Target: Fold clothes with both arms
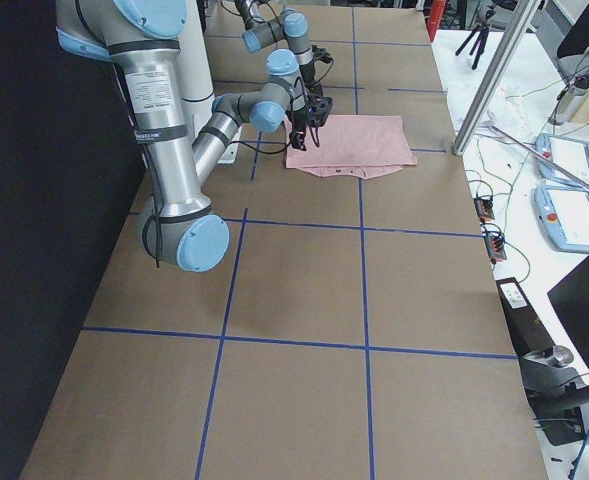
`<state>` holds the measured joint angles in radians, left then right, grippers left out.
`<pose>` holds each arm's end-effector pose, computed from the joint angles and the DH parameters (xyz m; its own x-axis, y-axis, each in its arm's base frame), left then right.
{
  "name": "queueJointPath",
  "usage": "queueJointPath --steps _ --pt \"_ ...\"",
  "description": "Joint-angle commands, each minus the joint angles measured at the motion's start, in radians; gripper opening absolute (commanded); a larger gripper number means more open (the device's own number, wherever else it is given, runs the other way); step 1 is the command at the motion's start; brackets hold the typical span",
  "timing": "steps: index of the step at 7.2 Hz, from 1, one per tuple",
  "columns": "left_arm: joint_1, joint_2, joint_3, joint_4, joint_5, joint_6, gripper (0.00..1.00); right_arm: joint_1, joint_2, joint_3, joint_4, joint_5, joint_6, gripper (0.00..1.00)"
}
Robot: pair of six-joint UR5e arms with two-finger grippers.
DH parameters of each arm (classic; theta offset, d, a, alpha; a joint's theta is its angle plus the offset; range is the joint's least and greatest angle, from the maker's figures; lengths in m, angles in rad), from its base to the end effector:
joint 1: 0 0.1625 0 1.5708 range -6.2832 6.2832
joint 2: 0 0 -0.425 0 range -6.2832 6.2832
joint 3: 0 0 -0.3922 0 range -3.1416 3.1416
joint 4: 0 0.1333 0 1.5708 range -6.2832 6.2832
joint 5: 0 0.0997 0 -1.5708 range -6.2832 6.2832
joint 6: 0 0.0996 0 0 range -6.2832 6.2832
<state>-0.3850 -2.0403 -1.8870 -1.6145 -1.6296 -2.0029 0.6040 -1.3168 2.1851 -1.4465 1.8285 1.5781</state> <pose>0.5177 -0.3473 0.2577 0.4282 -0.6246 -0.6531 0.5661 0.7487 -0.3449 -0.3464 -0.3701 0.2437 0.4471 0.3171 0.8364 -0.3768 0.9148 -0.1454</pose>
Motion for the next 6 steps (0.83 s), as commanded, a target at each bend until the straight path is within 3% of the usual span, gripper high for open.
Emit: queueJointPath --steps 1,6 --pt "0.109 0.026 0.002 0.007 0.034 -0.117 0.95 -0.003 0.002 -0.002 0.000 0.002 0.000 1.00" --pt "0.137 0.017 0.020 0.015 0.037 -0.136 0.90 0.002 0.013 -0.007 0.000 -0.014 0.000 1.00"
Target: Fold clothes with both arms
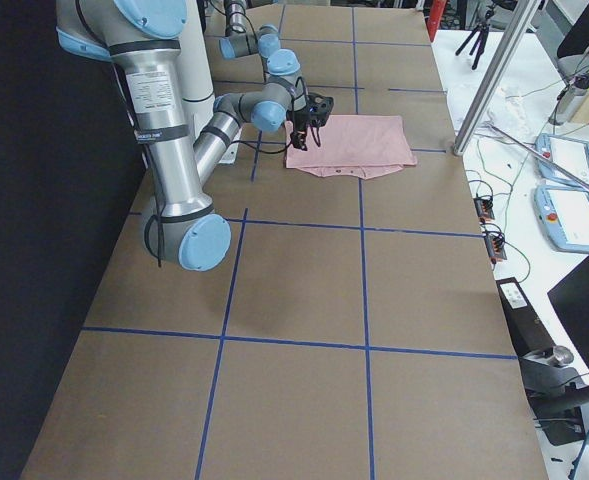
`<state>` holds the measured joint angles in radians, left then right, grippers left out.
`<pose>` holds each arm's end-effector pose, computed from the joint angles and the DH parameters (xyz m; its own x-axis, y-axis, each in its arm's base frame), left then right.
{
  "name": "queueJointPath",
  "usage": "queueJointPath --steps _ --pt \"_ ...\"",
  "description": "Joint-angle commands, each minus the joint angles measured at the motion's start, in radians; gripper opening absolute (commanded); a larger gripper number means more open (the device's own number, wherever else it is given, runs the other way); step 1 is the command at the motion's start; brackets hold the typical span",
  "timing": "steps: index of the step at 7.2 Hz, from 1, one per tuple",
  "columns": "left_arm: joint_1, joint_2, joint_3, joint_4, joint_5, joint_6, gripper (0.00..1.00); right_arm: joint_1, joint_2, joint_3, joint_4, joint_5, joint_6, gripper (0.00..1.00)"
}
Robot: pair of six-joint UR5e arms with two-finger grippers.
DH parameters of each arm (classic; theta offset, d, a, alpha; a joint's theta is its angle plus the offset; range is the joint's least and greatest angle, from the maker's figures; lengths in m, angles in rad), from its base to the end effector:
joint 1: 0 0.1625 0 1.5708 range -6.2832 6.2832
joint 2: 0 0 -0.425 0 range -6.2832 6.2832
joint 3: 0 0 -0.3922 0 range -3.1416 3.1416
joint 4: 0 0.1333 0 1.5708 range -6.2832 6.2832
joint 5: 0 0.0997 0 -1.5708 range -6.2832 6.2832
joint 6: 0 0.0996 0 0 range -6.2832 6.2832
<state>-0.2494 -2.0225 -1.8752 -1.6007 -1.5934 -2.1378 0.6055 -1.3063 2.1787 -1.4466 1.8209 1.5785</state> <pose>0.5605 -0.2780 0.2756 0.4534 -0.6696 -0.5882 0.5629 0.7269 -0.3935 -0.3480 -0.3730 0.2410 0.4437 0.3162 0.8386 -0.3840 0.9125 -0.1409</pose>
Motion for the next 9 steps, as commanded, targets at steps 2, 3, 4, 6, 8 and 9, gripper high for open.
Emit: queueJointPath --steps 2,3,4,6,8,9 --pt "0.001 -0.001 0.022 0.001 0.010 -0.001 0.89 0.000 0.002 0.000 0.000 -0.008 0.000 1.00" --pt "0.001 -0.002 0.022 0.001 0.010 -0.001 0.85 0.000 0.002 0.000 0.000 -0.008 0.000 1.00" --pt "0.001 -0.004 0.021 0.001 0.012 -0.001 0.64 0.000 0.001 0.000 0.000 -0.006 -0.002 1.00" --pt "0.001 -0.007 0.021 0.001 0.018 -0.025 0.07 0.002 0.004 0.003 0.000 -0.008 0.000 1.00" --pt "0.001 -0.008 0.013 0.001 0.027 -0.031 0.00 0.002 0.004 0.001 0.000 -0.008 0.000 1.00" --pt "-0.001 -0.008 0.001 0.001 0.024 -0.022 0.00 0.003 0.004 0.001 0.000 -0.006 0.000 1.00"
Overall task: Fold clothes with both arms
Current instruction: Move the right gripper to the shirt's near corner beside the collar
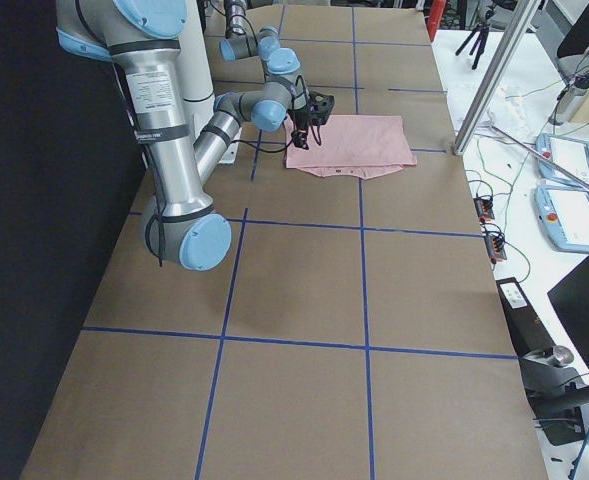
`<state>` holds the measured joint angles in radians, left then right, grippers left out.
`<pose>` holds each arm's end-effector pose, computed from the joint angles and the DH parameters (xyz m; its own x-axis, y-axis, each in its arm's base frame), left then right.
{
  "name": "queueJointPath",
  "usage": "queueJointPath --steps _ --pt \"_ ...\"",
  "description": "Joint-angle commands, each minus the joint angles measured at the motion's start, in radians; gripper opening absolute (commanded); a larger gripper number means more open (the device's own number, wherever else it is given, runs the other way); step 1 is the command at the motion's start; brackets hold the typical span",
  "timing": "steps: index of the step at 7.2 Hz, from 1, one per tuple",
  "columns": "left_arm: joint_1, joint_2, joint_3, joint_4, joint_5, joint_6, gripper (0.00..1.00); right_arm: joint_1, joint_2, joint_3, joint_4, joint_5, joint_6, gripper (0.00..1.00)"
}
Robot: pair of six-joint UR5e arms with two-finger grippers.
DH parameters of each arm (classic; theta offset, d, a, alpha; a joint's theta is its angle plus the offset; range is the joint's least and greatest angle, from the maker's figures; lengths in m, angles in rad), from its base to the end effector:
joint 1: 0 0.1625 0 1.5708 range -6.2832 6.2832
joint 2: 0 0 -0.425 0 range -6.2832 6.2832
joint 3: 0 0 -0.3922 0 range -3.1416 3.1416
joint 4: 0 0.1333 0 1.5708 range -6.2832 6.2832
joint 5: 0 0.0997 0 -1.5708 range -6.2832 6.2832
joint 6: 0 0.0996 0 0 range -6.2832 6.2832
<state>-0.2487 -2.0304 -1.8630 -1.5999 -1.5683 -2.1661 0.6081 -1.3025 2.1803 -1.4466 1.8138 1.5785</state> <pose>0.5641 -0.2810 0.2761 0.4310 -0.6880 -0.5838 0.5913 0.7041 -0.3933 -0.3466 -0.3745 0.2386 0.4391 0.3147 0.8415 -0.3915 0.9100 -0.1361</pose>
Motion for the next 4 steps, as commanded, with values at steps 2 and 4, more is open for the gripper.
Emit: queueJointPath --steps 2,4 --pt "-0.010 0.002 -0.054 0.000 -0.002 0.053 0.00 -0.002 -0.001 -0.011 0.000 0.001 0.003 1.00" --pt "-0.014 0.009 -0.065 0.000 -0.001 0.205 0.00 -0.040 0.037 -0.101 -0.002 0.005 0.093 1.00"
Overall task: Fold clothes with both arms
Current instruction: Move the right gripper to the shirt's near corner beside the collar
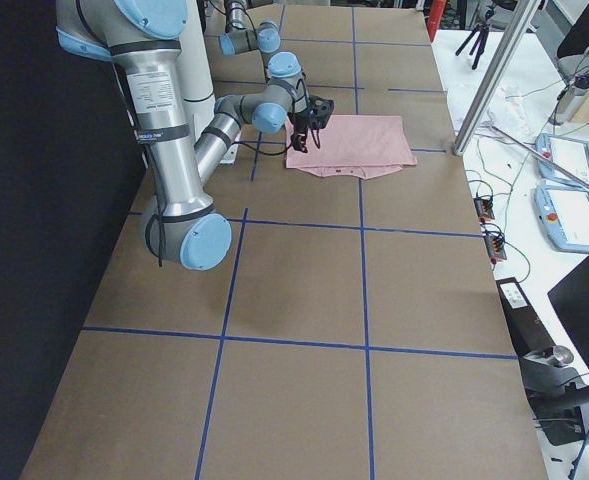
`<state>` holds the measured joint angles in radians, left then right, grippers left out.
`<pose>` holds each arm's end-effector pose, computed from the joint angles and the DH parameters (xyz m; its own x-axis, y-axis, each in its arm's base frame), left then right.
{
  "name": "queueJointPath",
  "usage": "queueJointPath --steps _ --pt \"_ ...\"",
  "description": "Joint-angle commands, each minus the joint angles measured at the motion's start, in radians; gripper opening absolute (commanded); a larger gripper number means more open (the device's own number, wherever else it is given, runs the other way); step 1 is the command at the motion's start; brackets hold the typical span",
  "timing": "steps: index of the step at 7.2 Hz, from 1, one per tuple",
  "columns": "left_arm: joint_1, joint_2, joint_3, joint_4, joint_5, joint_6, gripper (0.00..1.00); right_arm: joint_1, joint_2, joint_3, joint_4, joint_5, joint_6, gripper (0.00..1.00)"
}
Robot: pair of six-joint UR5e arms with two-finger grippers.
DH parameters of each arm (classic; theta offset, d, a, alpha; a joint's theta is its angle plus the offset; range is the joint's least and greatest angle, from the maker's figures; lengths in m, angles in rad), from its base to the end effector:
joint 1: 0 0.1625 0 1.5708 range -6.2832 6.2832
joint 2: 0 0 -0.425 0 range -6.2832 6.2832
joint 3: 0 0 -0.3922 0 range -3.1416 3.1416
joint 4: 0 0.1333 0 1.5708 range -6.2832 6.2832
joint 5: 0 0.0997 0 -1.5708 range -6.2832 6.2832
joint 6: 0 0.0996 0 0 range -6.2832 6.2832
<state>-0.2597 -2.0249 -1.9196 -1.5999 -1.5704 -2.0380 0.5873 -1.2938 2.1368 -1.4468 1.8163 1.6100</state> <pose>0.5453 -0.2828 0.2557 0.4653 -0.5896 -0.6602 0.5226 0.7849 -0.3327 -0.3668 -0.3752 0.2512 0.4577 0.3504 0.8171 -0.3892 0.9053 -0.1701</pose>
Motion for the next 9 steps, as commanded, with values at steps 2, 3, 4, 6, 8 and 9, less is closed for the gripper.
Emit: queueJointPath --steps 2,3,4,6,8,9 --pt "-0.004 0.002 -0.009 0.000 0.001 0.076 0.00 -0.062 0.154 -0.242 -0.012 0.005 0.178 1.00" --pt "-0.003 0.003 -0.007 -0.002 0.003 0.076 0.00 -0.104 0.166 -0.279 -0.014 -0.005 0.211 1.00" --pt "-0.003 0.003 -0.009 -0.002 0.001 0.076 0.00 -0.130 0.178 -0.290 -0.017 -0.009 0.238 1.00" --pt "-0.009 0.002 -0.009 -0.002 0.001 0.078 0.00 -0.162 0.217 -0.369 -0.012 -0.034 0.240 1.00" --pt "-0.010 0.002 -0.009 -0.002 0.001 0.078 0.00 -0.178 0.226 -0.409 -0.010 -0.043 0.240 1.00" --pt "-0.013 0.002 -0.009 -0.002 0.001 0.079 0.00 -0.185 0.226 -0.414 -0.009 -0.046 0.240 1.00"
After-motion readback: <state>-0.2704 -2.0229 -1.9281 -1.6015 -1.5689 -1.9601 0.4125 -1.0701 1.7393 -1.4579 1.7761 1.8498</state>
